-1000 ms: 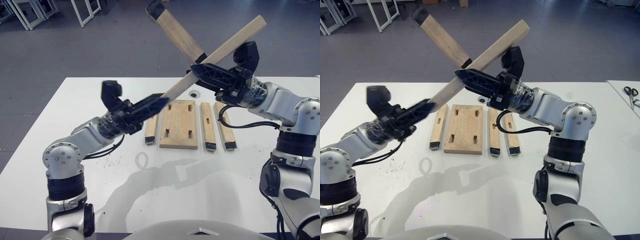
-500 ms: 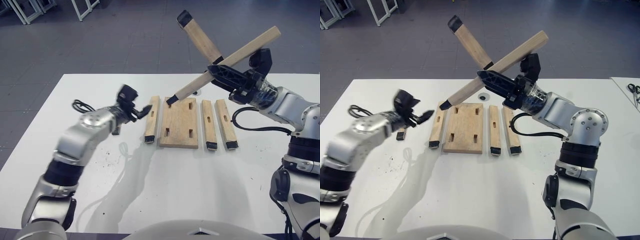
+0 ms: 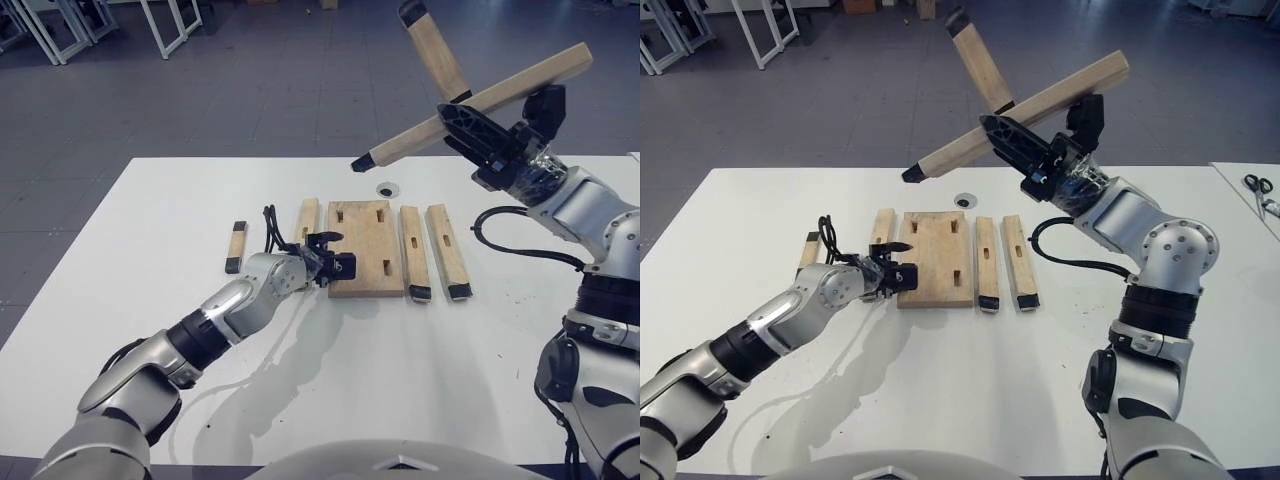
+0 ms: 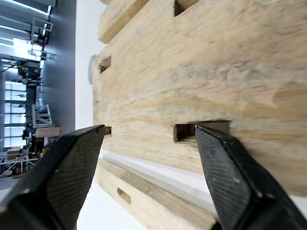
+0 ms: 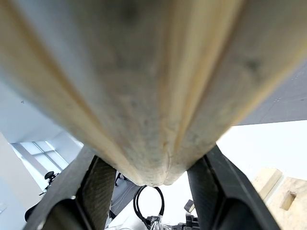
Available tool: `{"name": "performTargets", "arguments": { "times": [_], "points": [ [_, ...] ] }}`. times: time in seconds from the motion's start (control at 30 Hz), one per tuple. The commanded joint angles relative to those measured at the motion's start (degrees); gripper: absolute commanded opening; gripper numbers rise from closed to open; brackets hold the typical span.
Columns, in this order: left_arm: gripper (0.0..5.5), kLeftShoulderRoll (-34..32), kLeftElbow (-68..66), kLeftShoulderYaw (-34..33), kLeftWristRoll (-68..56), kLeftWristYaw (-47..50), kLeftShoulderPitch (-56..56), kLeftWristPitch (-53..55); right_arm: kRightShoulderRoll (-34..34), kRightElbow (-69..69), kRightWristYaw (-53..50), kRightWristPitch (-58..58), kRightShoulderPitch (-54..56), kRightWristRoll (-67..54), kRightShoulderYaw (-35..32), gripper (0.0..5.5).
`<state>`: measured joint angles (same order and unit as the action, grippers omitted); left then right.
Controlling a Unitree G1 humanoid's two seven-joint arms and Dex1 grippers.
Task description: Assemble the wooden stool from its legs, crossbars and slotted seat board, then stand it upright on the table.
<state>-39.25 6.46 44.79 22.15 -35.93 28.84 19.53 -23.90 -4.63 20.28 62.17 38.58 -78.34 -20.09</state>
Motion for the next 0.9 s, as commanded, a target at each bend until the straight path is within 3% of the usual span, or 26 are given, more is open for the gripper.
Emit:
{"name": "performTargets", "arguments": {
  "times": [0.03,0.13,0.23,0.47,0.63,0.9],
  "points": [
    [3.46,-13.58,14.41,0.50,-6.28,-17.98,-11.94,2.84,-2.47,0.22,2.95,-2.91,-0.67,9.65,4.81,2.03],
    [3.46,-23.36,18.35,-3.83,-9.29,-23.92,-15.88,-3.75,-4.22,-2.92,8.68,-5.50,-1.04,17.85,10.16,2.03],
    [3.46,-28.47,12.66,-7.31,-8.03,-25.62,-17.25,-13.18,-6.41,-3.74,16.85,-9.40,-3.30,26.34,16.71,2.03],
    [3.46,-22.53,10.82,-13.01,-6.56,-22.38,-19.52,-10.25,-8.20,8.65,21.15,-7.89,-15.12,30.96,21.19,2.03],
    [3.46,-20.71,14.66,-15.89,-5.35,-21.46,-24.31,-5.84,-4.22,19.97,14.07,-2.03,-20.86,23.47,15.40,2.03],
    [3.46,-20.12,14.71,-18.06,-3.23,-22.19,-25.39,-5.90,-5.60,17.51,15.56,-5.85,-27.93,31.92,21.86,2.03]
  ]
}}
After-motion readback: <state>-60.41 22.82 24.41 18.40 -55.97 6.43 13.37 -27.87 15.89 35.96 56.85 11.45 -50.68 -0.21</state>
